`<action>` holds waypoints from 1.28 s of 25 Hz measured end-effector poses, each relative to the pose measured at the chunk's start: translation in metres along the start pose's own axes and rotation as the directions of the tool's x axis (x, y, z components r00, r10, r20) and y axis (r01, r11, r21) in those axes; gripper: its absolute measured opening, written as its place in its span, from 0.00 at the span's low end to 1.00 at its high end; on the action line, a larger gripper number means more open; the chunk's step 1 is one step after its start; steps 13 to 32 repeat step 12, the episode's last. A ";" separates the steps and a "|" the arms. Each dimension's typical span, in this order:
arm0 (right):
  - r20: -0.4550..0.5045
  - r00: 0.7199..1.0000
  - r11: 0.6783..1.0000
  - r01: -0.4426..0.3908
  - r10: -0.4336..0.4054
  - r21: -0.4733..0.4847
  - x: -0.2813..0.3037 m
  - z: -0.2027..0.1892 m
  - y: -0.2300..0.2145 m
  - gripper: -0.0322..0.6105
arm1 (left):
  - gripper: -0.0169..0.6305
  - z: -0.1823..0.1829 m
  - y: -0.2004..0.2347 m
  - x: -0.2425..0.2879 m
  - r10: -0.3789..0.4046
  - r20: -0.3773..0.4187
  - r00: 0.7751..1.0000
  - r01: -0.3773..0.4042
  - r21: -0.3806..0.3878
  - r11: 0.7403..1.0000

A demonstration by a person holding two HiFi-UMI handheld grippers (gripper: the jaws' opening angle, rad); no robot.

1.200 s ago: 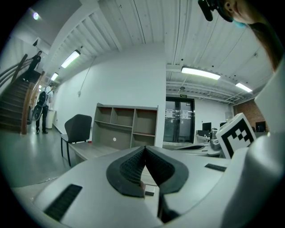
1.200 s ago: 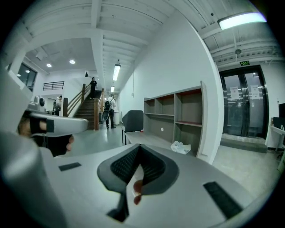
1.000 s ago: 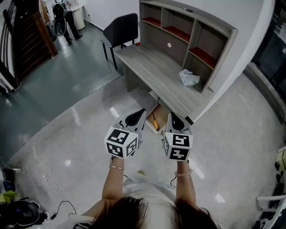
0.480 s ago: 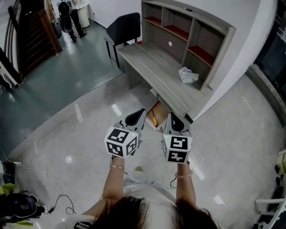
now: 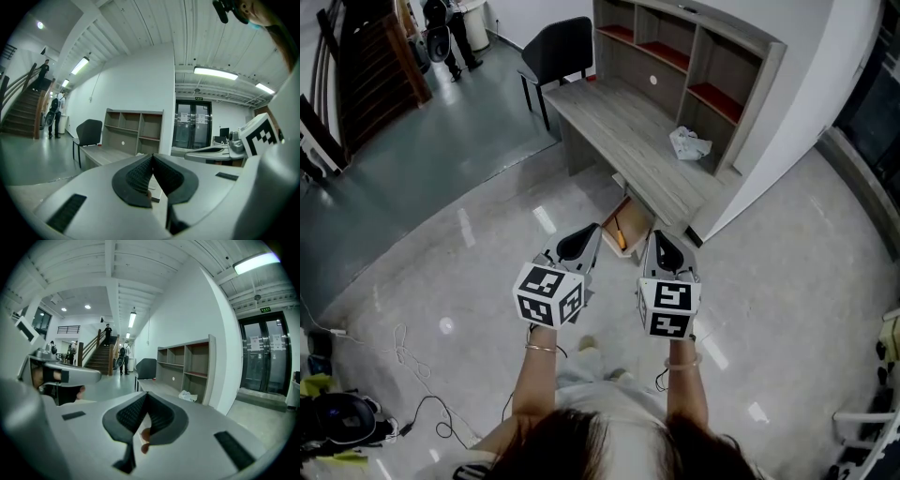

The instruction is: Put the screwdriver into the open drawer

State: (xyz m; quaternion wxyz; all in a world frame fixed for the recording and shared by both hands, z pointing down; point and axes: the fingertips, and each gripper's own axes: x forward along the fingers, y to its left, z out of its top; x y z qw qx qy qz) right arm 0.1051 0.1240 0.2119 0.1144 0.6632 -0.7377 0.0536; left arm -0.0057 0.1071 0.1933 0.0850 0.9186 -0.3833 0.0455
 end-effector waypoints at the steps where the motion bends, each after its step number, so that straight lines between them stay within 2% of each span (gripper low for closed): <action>1: 0.000 1.000 1.000 -0.004 0.004 -0.008 -0.002 -0.001 0.001 0.09 | 0.05 -0.002 -0.002 -0.002 0.005 -0.002 1.000 -0.005 -0.004 1.000; 12: 0.011 1.000 0.999 -0.023 0.023 -0.036 -0.028 -0.005 -0.003 0.09 | 0.05 0.000 -0.033 -0.023 0.019 0.000 1.000 -0.019 0.019 1.000; 32: 0.011 1.000 0.999 -0.023 0.023 -0.036 -0.028 -0.005 -0.003 0.09 | 0.05 0.000 -0.033 -0.023 0.019 0.000 1.000 -0.019 0.019 1.000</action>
